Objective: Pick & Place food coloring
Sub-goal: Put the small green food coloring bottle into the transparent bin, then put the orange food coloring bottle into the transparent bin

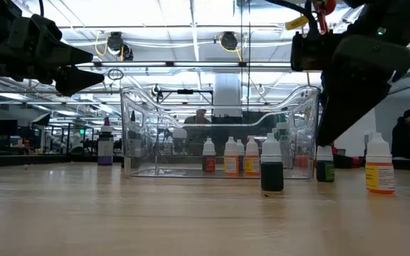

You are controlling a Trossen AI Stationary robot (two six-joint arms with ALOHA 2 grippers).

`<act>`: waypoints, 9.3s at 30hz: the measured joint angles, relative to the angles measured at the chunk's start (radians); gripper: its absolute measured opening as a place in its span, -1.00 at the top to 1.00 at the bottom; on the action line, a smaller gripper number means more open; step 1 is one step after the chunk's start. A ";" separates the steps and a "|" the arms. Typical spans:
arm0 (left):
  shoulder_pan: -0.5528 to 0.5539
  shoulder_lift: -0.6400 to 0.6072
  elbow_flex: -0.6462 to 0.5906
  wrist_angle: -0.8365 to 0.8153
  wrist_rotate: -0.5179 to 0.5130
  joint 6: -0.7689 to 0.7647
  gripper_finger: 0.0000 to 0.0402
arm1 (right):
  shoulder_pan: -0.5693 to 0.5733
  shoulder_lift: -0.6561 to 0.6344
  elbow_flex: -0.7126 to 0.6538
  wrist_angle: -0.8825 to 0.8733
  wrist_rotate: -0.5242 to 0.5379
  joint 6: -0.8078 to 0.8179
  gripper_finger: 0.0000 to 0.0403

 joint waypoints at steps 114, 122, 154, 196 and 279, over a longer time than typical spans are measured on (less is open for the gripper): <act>0.000 0.000 0.000 0.000 0.000 0.000 -0.89 | -0.472 0.410 0.550 -0.142 -0.321 -0.695 0.78; 0.000 0.000 0.000 0.000 0.000 0.000 -0.89 | -0.472 0.407 0.550 -0.135 -0.319 -0.661 0.37; 0.000 0.000 0.000 0.000 0.000 0.000 -0.89 | 0.071 0.083 0.549 -0.531 -0.220 0.182 0.21; 0.000 0.000 0.000 0.000 0.000 0.000 -0.89 | 0.183 0.269 0.347 -0.357 -0.139 0.110 0.21; 0.000 0.000 0.000 0.001 0.000 0.000 -0.89 | -0.436 0.171 0.524 -0.159 -0.271 -0.698 0.73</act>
